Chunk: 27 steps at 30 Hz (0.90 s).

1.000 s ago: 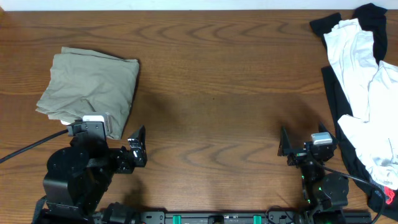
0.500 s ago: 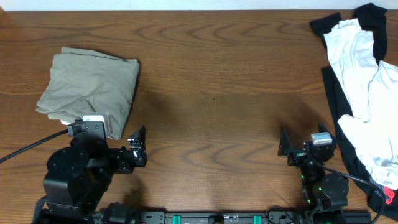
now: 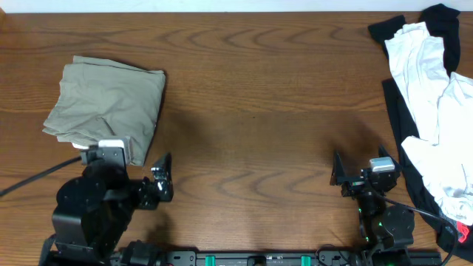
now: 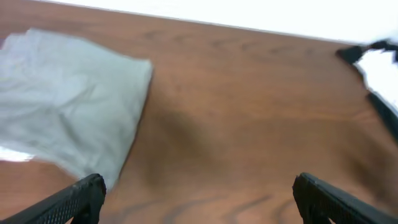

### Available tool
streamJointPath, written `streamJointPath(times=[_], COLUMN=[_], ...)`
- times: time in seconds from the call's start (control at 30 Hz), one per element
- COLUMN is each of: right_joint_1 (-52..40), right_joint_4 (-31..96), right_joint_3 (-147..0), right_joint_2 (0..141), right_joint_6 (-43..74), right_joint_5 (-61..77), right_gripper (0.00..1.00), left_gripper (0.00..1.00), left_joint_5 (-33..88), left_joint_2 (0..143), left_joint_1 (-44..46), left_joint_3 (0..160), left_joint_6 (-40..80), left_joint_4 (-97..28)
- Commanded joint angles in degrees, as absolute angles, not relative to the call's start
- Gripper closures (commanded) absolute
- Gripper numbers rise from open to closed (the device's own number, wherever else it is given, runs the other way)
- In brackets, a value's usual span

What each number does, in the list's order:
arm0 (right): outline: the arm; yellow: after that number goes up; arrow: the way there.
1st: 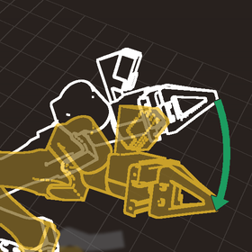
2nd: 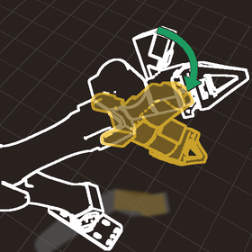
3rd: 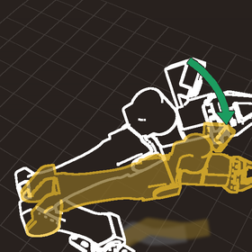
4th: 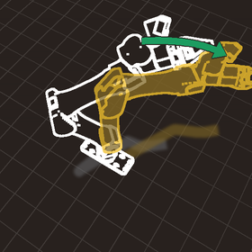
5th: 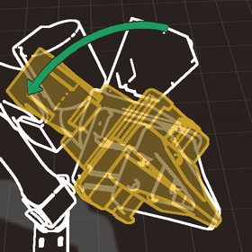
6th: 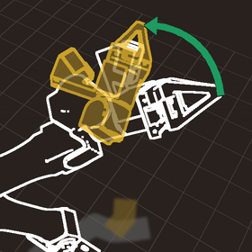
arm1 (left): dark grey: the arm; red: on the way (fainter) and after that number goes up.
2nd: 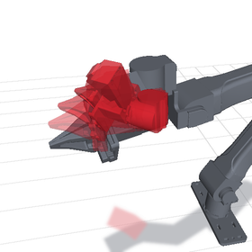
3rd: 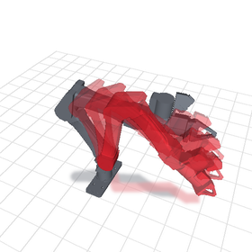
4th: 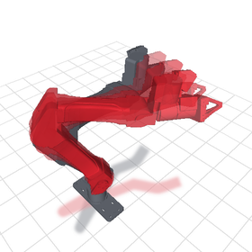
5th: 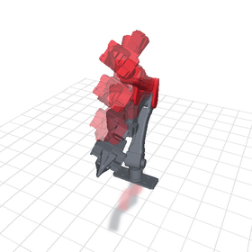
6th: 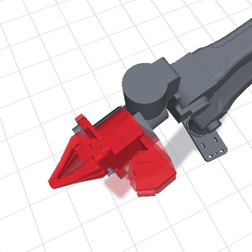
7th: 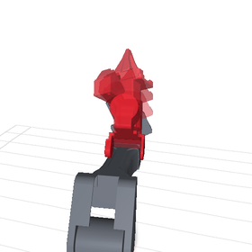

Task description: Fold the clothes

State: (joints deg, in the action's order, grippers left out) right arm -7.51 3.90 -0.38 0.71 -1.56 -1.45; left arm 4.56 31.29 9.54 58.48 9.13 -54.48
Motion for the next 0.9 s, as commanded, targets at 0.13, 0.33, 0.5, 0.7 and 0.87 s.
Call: streamJointPath(times=[0.13, 0.33, 0.5, 0.7, 0.87], right_joint_1=[-6.8, -6.8, -6.8, -6.8, -6.8], right_joint_4=[4.1, 4.1, 4.1, 4.1, 4.1], right_joint_3=[-0.3, -0.3, -0.3, -0.3, -0.3], right_joint_2=[0.3, 0.3, 0.3, 0.3, 0.3], right_joint_6=[-2.2, -2.2, -2.2, -2.2, -2.2], right_joint_5=[-1.1, -1.1, -1.1, -1.0, -1.1], right_gripper=[0.01, 0.01, 0.01, 0.01, 0.01], left_gripper=[0.02, 0.02, 0.02, 0.02, 0.02], left_joint_5=[-3.8, -7.0, -7.0, -8.7, -8.6], left_joint_2=[21.3, 10.3, 3.6, 0.1, 0.1], left_joint_1=[5.3, 2.5, 1.7, 1.7, 1.5], left_joint_3=[48.1, 31.4, 19.9, 9.8, 2.1], left_joint_6=[7.0, 7.0, 7.0, 7.0, 7.1], left_joint_4=[-56.1, -46.4, -34.6, -20.3, -6.7])
